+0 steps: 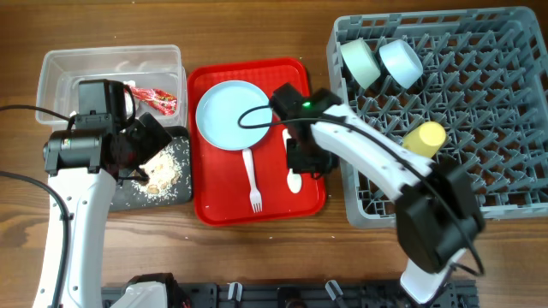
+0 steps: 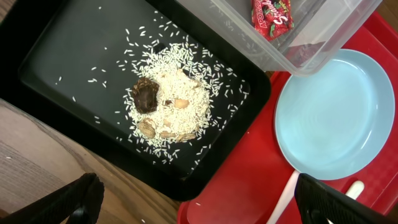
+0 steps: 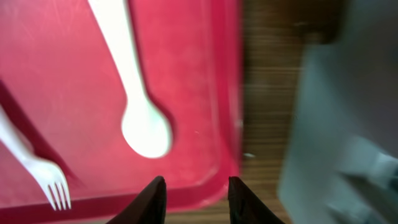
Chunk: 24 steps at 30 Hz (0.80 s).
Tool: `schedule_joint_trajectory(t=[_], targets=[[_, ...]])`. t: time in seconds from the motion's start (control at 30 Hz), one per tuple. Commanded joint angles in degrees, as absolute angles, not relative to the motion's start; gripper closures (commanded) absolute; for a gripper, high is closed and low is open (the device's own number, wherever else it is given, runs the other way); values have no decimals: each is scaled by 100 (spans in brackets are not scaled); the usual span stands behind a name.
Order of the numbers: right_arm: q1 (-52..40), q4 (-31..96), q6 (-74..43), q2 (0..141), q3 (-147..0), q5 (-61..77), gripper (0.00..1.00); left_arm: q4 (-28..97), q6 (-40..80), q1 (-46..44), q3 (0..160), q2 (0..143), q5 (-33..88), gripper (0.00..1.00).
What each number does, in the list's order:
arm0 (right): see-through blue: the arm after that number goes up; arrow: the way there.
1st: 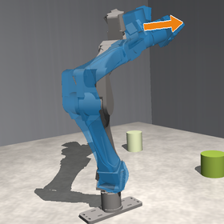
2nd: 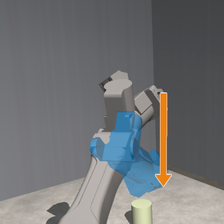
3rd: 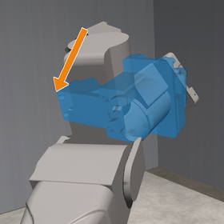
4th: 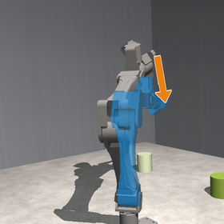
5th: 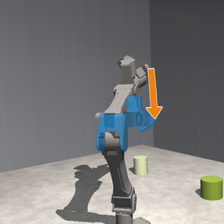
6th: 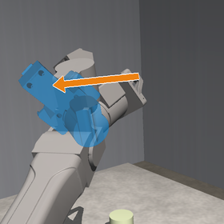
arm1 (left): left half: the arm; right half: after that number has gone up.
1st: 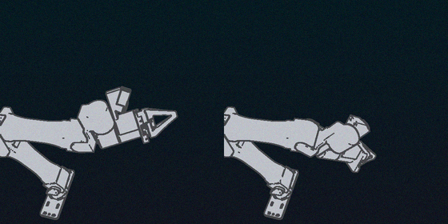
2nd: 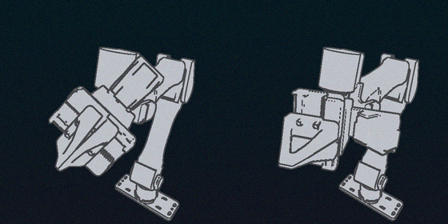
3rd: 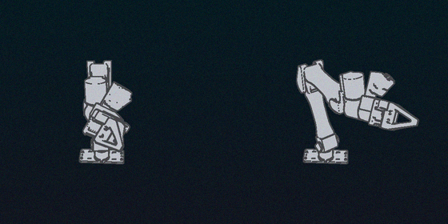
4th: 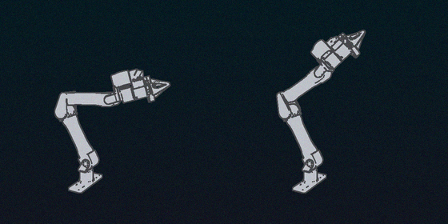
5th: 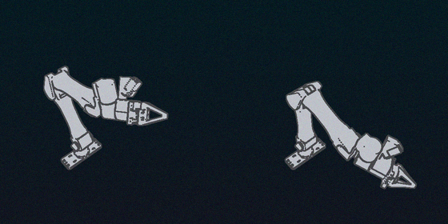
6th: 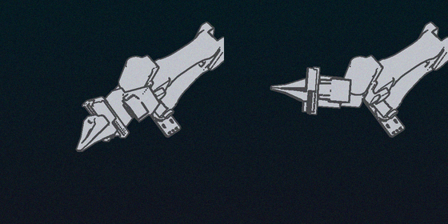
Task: Sort waste into correct bins and load items into the dishwasher rack
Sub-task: 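Grasp the white spoon on the red tray with the right gripper, then place the white spoon into the dish rack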
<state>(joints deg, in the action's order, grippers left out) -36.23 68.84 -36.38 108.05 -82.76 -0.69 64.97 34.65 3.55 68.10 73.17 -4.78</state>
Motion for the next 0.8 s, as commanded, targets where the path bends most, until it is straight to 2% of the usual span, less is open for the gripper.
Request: schedule_joint_trajectory(t=[0.0,0.07,0.23,0.3,0.57,0.77], targets=[[-3426,6910,-3260,10309,-8305,-447,64,6501,3476,388,6825,7297,-478,0],[-3422,6726,-2823,10320,-8283,-137,56,6501,3476,388,6825,7297,-478,0],[-3680,5887,-2635,10366,-7872,-45,52,6501,3476,388,6825,7297,-475,0],[-3835,5393,-2585,10368,-7522,-261,46,6501,3476,388,6825,7297,-475,0],[-4034,3861,-2606,10383,-6254,-329,46,6501,3479,388,6825,7297,-473,0],[-4226,3743,-2617,10919,-6222,-364,45,6501,3479,388,6825,7297,-473,0]])
